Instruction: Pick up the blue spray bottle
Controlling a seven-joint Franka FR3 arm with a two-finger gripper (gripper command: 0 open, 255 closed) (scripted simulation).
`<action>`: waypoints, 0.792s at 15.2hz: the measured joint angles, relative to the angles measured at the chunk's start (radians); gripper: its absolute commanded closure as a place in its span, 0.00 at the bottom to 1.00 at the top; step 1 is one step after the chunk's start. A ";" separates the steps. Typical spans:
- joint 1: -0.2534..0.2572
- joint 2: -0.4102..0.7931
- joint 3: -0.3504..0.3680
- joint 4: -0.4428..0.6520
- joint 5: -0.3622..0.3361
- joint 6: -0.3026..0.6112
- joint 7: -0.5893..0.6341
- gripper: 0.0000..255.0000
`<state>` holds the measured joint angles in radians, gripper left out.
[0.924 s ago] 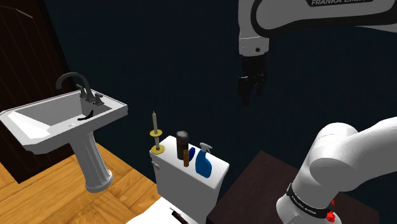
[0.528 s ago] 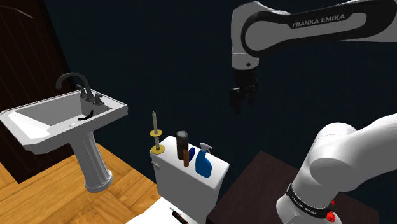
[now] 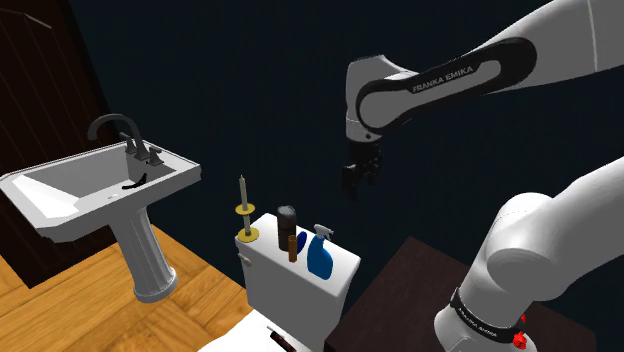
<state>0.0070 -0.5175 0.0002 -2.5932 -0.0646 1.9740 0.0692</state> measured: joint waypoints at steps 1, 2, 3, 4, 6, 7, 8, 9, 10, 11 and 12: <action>0.002 0.033 -0.001 0.001 0.002 0.039 -0.002 0.00; 0.006 0.068 0.001 -0.010 0.005 0.090 0.000 0.00; 0.007 0.107 -0.001 -0.012 0.006 0.138 -0.004 0.00; 0.009 0.141 -0.002 -0.016 0.008 0.181 -0.006 0.00; 0.004 0.212 -0.015 -0.012 0.006 0.262 -0.026 0.00; 0.008 0.255 -0.013 -0.002 0.010 0.301 -0.026 0.00; 0.009 0.292 -0.015 -0.001 0.012 0.344 -0.032 0.00; 0.010 0.327 -0.016 0.004 0.015 0.381 -0.037 0.00; 0.013 0.367 -0.015 0.015 0.019 0.416 -0.040 0.00; 0.013 0.417 -0.017 0.034 0.023 0.453 -0.047 0.00; 0.015 0.453 -0.017 0.043 0.028 0.487 -0.052 0.00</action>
<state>0.0225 -0.0643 -0.0163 -2.5501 -0.0363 2.4605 0.0171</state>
